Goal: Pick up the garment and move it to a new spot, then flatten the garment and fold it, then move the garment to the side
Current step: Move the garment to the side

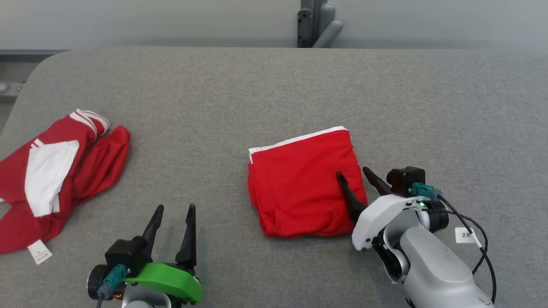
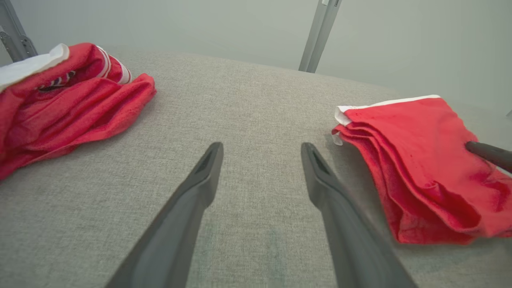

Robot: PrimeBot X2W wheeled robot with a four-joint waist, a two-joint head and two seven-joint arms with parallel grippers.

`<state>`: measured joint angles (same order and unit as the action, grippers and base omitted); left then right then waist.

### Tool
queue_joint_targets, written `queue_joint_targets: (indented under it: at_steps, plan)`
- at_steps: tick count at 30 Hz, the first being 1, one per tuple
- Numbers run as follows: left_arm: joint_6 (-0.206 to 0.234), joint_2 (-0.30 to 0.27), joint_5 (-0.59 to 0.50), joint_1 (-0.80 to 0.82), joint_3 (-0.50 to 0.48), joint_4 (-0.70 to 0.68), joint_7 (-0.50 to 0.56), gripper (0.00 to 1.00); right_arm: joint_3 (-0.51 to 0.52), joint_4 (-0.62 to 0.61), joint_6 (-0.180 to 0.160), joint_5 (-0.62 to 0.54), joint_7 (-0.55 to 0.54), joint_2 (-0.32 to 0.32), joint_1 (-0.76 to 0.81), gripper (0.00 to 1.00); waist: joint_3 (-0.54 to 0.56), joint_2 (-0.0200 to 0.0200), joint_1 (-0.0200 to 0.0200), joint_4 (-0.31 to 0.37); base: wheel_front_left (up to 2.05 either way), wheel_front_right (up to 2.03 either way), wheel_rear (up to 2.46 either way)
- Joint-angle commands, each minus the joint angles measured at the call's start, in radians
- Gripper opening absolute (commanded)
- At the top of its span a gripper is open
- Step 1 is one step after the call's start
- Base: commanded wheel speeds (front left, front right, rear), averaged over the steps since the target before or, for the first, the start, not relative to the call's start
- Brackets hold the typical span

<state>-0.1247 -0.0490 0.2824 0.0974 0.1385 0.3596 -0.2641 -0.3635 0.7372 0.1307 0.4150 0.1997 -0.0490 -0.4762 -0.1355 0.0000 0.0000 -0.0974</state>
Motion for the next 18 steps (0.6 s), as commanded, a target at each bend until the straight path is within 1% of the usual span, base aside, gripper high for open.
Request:
queue_joint_targets:
  at_steps: [1, 4, 6, 7, 8, 11, 14, 16, 18]
  plan:
    - [-0.006, -0.003, 0.002, 0.023, 0.004, 0.000, 0.000, 1.00, -0.003, 0.041, 0.000, 0.019, -0.010, -0.005, -0.022, 1.00, -0.042, 0.0000, 0.0000, -0.058, 0.00, 0.00, 0.00]
    - [-0.005, -0.003, 0.003, 0.030, 0.010, -0.002, 0.000, 1.00, -0.001, 0.130, 0.000, 0.038, -0.013, -0.005, -0.054, 1.00, -0.053, 0.0000, 0.0000, -0.072, 0.00, 0.00, 0.00]
    - [-0.005, -0.003, 0.005, 0.037, 0.013, -0.006, 0.000, 1.00, -0.021, 0.156, 0.000, 0.072, -0.010, -0.004, -0.064, 1.00, -0.061, 0.0000, 0.0000, -0.077, 0.00, 0.00, 0.00]
    - [-0.005, -0.003, 0.006, 0.041, 0.014, -0.007, 0.000, 1.00, -0.036, 0.164, 0.000, 0.082, -0.006, -0.004, -0.069, 0.69, -0.064, 0.0000, 0.0000, -0.078, 0.00, 0.00, 0.00]
    - [-0.006, -0.003, 0.007, 0.044, 0.017, -0.008, 0.000, 1.00, -0.047, 0.172, 0.000, 0.093, 0.000, -0.003, -0.074, 0.00, -0.066, 0.0000, 0.0000, -0.076, 0.00, 0.00, 0.00]
    - [-0.006, -0.003, 0.002, 0.048, 0.023, -0.009, 0.000, 1.00, -0.067, 0.188, 0.000, 0.109, 0.012, -0.003, -0.080, 0.00, -0.069, 0.0000, 0.0000, -0.068, 0.00, 0.00, 0.00]
    - [-0.006, -0.003, -0.007, 0.056, 0.025, -0.009, 0.000, 1.00, -0.077, 0.203, -0.001, 0.119, 0.040, -0.008, -0.099, 0.00, -0.067, 0.0000, 0.0000, -0.041, 0.00, 0.00, 0.00]
    - [-0.007, -0.003, -0.014, 0.057, 0.025, -0.007, 0.000, 1.00, -0.079, 0.208, -0.001, 0.130, 0.053, -0.014, -0.104, 0.00, -0.057, 0.0000, 0.0000, -0.014, 0.00, 0.00, 0.00]
    - [-0.007, -0.003, -0.022, 0.051, 0.024, -0.008, 0.000, 1.00, -0.082, 0.205, -0.001, 0.140, 0.060, -0.015, -0.099, 0.00, -0.039, 0.0000, 0.0000, 0.029, 0.00, 0.00, 0.00]
